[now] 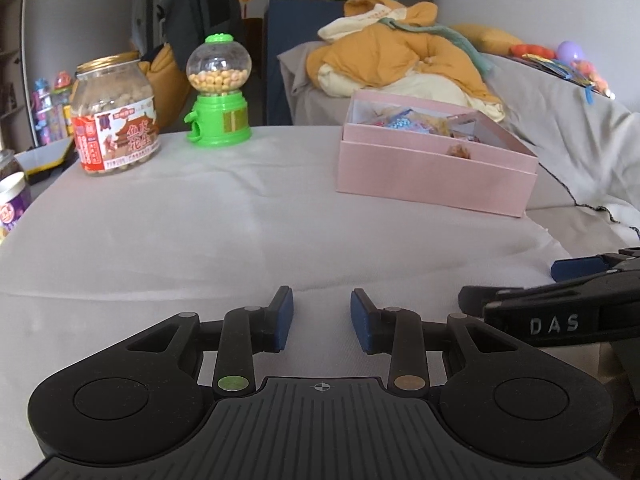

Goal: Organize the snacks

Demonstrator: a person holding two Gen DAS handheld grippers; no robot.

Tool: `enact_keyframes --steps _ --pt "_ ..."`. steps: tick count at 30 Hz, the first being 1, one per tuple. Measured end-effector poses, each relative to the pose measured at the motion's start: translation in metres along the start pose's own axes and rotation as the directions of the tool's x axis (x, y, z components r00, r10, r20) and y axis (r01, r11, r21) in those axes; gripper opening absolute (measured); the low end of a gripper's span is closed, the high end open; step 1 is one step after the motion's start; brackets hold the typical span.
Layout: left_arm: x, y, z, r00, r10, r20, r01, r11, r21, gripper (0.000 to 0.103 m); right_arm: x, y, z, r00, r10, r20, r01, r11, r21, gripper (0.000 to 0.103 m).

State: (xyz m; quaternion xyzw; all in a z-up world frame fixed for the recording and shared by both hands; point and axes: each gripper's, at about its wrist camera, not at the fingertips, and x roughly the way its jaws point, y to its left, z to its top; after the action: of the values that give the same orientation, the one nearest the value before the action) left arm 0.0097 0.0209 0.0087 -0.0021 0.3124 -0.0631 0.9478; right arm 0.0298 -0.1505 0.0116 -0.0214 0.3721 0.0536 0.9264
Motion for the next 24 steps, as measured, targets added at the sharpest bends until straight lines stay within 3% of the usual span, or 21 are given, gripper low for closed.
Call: enact_keyframes --steps 10,24 --pt "-0.001 -0.007 -0.001 1.000 0.017 -0.002 -0.017 1.000 0.025 0.038 -0.001 -0.001 -0.010 0.996 -0.036 0.079 0.032 0.998 0.047 0.103" --pt "0.000 -0.007 -0.001 1.000 0.019 -0.003 -0.019 0.999 0.029 0.038 -0.001 0.000 -0.011 0.996 -0.038 0.082 0.034 0.998 0.048 0.103"
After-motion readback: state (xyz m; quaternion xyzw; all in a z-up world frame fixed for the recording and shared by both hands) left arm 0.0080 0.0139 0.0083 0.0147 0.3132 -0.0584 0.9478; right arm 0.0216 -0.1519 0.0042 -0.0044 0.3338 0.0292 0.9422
